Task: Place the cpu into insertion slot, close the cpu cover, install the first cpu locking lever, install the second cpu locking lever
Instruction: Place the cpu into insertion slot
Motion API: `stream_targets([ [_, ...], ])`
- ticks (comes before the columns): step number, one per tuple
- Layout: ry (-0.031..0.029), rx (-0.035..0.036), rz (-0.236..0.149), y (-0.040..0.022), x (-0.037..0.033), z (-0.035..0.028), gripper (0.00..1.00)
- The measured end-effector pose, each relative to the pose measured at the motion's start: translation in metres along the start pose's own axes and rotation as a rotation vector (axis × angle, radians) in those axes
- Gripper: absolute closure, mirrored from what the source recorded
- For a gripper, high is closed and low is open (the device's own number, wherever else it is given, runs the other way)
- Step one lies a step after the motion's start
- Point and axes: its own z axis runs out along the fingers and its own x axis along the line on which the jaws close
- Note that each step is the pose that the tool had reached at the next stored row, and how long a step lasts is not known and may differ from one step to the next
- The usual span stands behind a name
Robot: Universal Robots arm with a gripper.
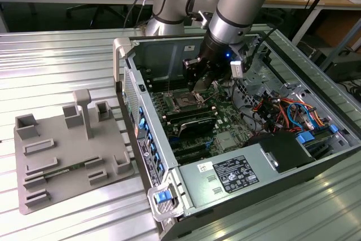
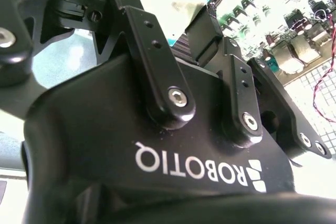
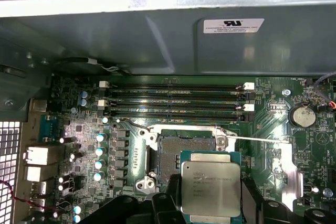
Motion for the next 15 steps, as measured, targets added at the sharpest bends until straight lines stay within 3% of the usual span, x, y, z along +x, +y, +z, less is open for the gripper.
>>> stream_targets([
  [15, 0.0000, 0.0000, 0.000, -0.0007, -0.0002, 0.0077, 0.45],
])
